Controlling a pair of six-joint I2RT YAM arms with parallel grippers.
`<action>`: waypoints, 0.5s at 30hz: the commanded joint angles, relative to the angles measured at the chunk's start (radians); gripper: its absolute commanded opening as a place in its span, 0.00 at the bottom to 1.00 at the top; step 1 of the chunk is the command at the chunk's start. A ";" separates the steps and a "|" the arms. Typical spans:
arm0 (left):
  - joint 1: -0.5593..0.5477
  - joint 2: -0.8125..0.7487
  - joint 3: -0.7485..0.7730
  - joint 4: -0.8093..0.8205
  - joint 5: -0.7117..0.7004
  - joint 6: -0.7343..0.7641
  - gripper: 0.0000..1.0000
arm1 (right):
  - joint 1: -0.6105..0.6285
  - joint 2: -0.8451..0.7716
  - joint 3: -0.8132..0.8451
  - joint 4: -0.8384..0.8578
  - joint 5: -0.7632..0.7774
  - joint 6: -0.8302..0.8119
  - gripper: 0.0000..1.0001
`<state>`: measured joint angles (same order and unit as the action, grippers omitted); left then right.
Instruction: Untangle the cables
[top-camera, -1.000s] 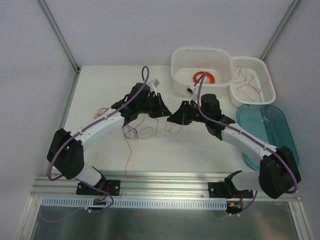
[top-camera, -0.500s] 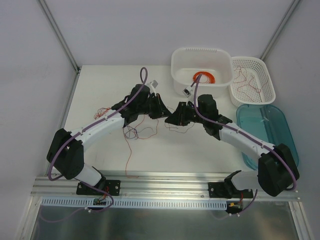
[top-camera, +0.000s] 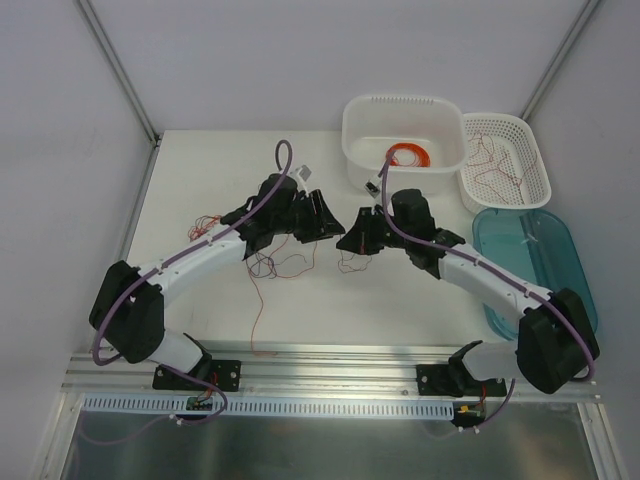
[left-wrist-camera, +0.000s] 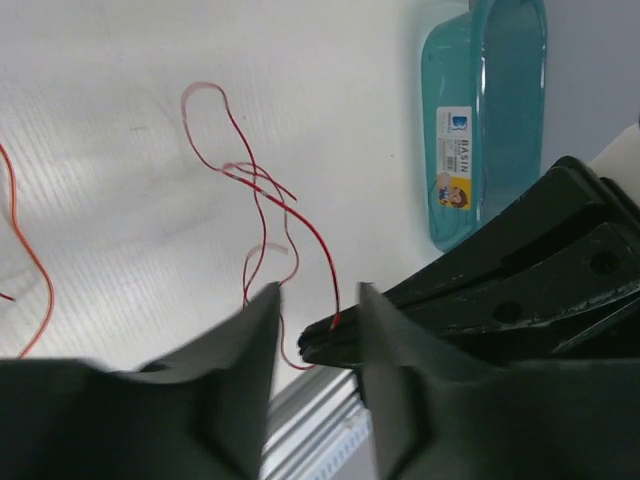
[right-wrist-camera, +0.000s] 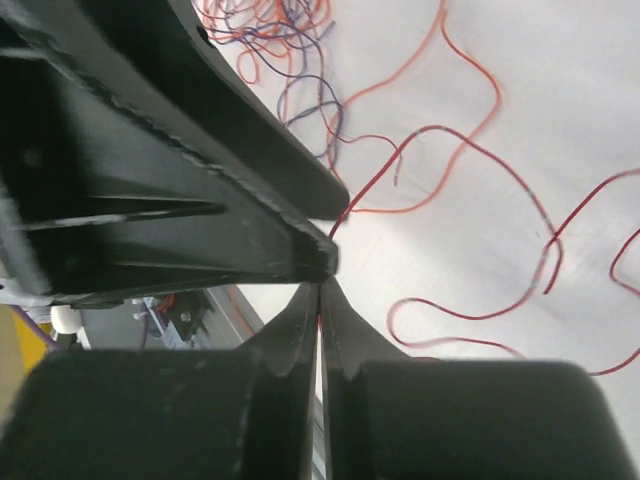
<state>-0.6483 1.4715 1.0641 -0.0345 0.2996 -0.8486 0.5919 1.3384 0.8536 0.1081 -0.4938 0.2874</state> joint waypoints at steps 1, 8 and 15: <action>-0.002 -0.077 -0.018 0.033 -0.060 0.037 0.47 | 0.002 -0.070 0.105 -0.153 0.078 -0.126 0.01; 0.064 -0.223 -0.038 0.021 -0.089 0.111 0.89 | -0.023 -0.130 0.261 -0.392 0.188 -0.273 0.01; 0.193 -0.387 -0.090 -0.066 -0.122 0.244 0.99 | -0.142 -0.177 0.421 -0.541 0.209 -0.355 0.01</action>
<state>-0.4976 1.1431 1.0092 -0.0574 0.2127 -0.7040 0.5011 1.1988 1.1900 -0.3416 -0.3138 0.0040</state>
